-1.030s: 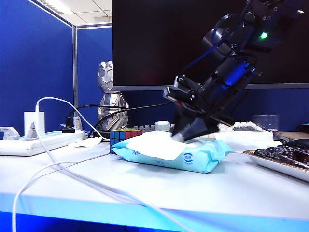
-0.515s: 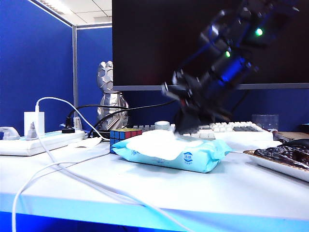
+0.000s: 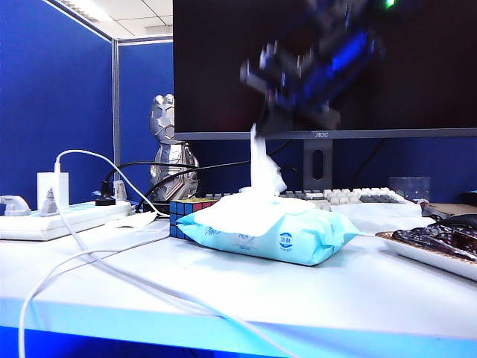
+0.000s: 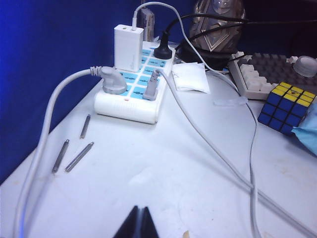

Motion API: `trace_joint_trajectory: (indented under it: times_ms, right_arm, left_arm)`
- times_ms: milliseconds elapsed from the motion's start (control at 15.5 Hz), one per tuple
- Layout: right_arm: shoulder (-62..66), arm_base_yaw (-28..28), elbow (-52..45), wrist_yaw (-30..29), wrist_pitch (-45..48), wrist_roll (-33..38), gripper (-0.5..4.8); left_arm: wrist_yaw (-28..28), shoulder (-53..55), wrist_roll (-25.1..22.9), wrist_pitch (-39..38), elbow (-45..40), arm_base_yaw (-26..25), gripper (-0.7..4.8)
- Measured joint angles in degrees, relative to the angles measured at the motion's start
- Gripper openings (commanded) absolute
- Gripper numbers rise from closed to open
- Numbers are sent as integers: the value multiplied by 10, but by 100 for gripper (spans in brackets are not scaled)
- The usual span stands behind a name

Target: Pull out a wet wipe from the sky blue wet wipes packet and place it on the table.

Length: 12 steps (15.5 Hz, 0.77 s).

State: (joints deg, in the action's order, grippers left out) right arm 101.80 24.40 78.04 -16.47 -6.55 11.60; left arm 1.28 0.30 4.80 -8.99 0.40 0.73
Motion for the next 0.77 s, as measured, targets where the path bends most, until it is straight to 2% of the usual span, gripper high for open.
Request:
trace_joint_trajectory:
  times_ms: [193, 515, 772]
  right_arm:
    - [-41, 0, 4, 24, -11, -9, -7]
    - [-139, 0, 4, 124, -146, -57, -7]
    - [-181, 0, 4, 138, -245, -68, -7]
  left_arm:
    - [0, 0, 0, 0, 0, 0, -1]
    - [0, 0, 0, 0, 0, 0, -1]
    - [0, 0, 0, 0, 0, 0, -1]
